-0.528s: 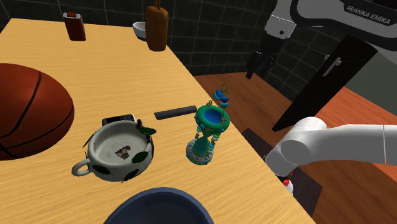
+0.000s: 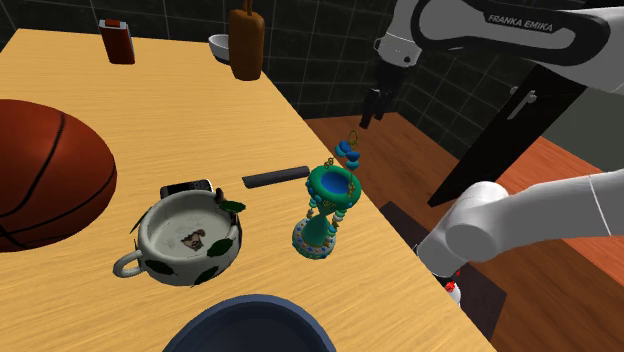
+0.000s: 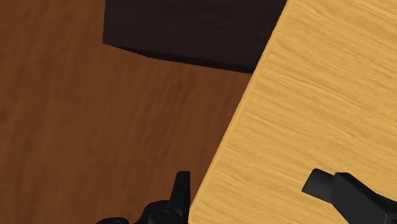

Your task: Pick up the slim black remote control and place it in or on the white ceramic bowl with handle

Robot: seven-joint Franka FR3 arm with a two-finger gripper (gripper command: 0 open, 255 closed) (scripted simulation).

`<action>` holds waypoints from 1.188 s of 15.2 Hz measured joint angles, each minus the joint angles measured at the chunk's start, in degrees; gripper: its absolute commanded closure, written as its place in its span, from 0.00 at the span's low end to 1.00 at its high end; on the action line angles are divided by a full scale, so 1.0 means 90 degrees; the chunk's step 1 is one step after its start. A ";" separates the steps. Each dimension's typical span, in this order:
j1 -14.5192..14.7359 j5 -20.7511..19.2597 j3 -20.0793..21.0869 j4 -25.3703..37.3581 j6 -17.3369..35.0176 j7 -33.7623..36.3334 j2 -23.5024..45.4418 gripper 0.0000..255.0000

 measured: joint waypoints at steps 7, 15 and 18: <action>0.0762 0.0096 0.0027 0.0352 0.0926 -0.1635 0.1354 0.00; 0.1514 0.0237 0.0289 0.0843 0.1740 -0.3423 0.2739 0.00; 0.1761 0.0273 0.0441 0.0946 0.1972 -0.4065 0.3100 0.00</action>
